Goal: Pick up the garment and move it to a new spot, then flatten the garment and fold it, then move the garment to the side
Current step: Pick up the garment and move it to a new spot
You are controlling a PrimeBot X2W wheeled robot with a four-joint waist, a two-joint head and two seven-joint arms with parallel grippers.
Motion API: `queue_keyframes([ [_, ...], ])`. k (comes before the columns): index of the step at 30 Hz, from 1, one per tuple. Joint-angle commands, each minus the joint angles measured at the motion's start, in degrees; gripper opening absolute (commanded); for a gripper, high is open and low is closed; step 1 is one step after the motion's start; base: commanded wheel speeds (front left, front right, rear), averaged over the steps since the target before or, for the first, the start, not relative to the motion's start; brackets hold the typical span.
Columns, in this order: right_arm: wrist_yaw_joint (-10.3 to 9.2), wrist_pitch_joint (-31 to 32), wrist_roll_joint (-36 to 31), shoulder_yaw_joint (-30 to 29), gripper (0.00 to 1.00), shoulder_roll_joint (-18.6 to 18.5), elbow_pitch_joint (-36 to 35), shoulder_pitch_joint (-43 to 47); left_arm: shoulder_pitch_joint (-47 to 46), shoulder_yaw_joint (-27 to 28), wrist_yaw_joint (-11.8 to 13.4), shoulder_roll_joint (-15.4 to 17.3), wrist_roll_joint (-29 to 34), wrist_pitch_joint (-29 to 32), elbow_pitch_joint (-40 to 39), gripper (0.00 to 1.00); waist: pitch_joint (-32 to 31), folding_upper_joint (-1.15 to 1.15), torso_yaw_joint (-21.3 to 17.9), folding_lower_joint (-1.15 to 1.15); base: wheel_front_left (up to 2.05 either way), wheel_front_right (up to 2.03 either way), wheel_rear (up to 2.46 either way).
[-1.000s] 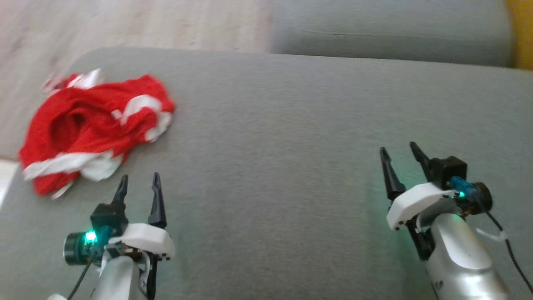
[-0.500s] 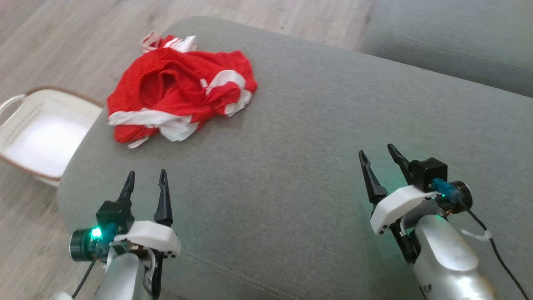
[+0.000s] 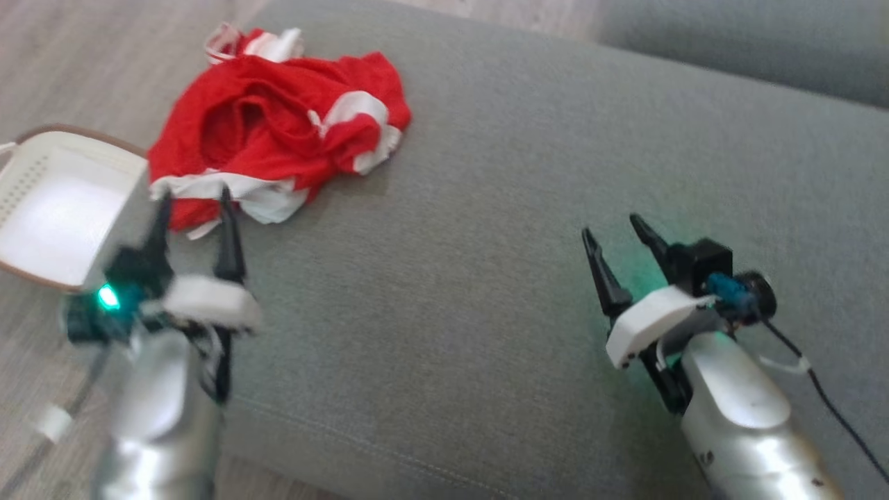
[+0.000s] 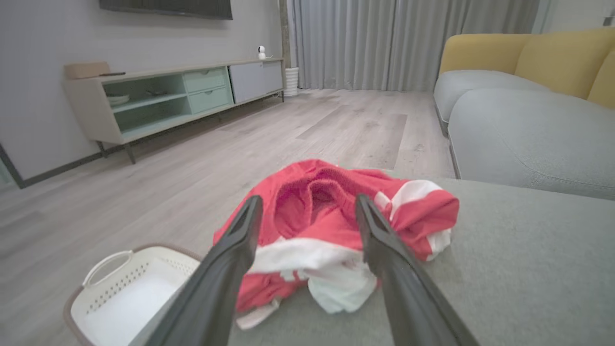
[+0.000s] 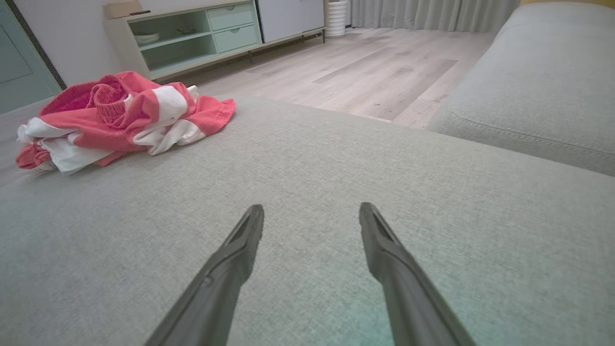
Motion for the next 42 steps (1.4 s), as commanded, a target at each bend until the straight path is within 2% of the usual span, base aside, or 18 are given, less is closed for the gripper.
queue_keyframes([
  [1, -0.04, -0.7, 0.2, 1.8, 1.0, 0.0, -2.0, -2.7, -4.6, 2.1, -0.4, 3.3, 0.6, -0.7, -0.2, 1.0, 3.1, 0.0, -2.7, 0.0, 0.0, 0.0, 0.0],
  [7, -0.04, -0.7, 0.5, 3.6, 1.0, -1.8, -3.5, -5.4, -14.2, 1.8, -3.0, 8.6, 0.4, -0.7, 8.2, 1.0, 8.5, 0.0, -6.9, 0.0, 0.0, 0.0, 0.0],
  [11, -0.04, -0.7, 1.0, 4.7, 1.0, -2.9, -5.1, -6.7, -19.2, 0.3, -4.1, 10.6, -0.7, -0.7, 13.2, 1.0, 11.2, 0.0, -9.2, 0.0, 0.0, 0.0, 0.0],
  [16, -0.04, -0.7, 1.4, 5.3, 1.0, -3.9, -6.6, -7.6, -23.4, -2.0, -4.5, 11.4, -2.3, -0.4, 17.8, 1.0, 13.5, 0.0, -10.9, 0.0, 0.0, 0.0, 0.0],
  [21, -0.04, -0.7, 1.5, 5.8, 1.0, -4.5, -7.9, -8.6, -26.8, -6.3, -4.5, 12.0, -7.0, 2.2, 22.4, 1.0, 15.8, 0.0, -12.8, 0.0, 0.0, 0.0, 0.0],
  [29, -0.04, -0.7, 1.9, 5.1, 1.0, -4.6, -8.5, -8.8, -27.3, -11.0, -4.5, 13.1, -12.9, 9.8, 28.9, 1.0, 16.8, 0.0, -15.1, 0.0, 0.0, 0.0, 0.0],
  [30, -0.04, -0.7, 1.9, 4.9, 1.0, -4.6, -8.5, -8.7, -27.2, -11.5, -4.5, 13.2, -13.4, 10.7, 29.2, 0.53, 16.7, 0.0, -15.2, 0.0, 0.0, 0.0, 0.0],
  [31, -0.04, -0.7, 2.0, 4.8, 1.0, -4.5, -8.4, -8.6, -27.2, -11.7, -4.5, 13.4, -14.1, 11.0, 29.4, 0.0, 16.6, 0.0, -15.3, 0.0, 0.0, 0.0, 0.0],
  [34, -0.04, -0.7, 2.1, 4.4, 1.0, -4.2, -8.3, -8.2, -27.5, -12.6, -4.5, 14.3, -15.2, 10.5, 29.2, 0.0, 15.6, 0.0, -15.8, 0.0, 0.0, 0.0, 0.0],
  [42, -0.04, -0.7, 3.1, 2.5, 1.0, -2.0, -9.0, -5.7, -30.8, -17.4, -4.5, 15.5, -17.2, 2.3, 22.4, 0.0, 10.0, 0.0, -18.1, 0.0, 0.0, 0.0, 0.0],
])
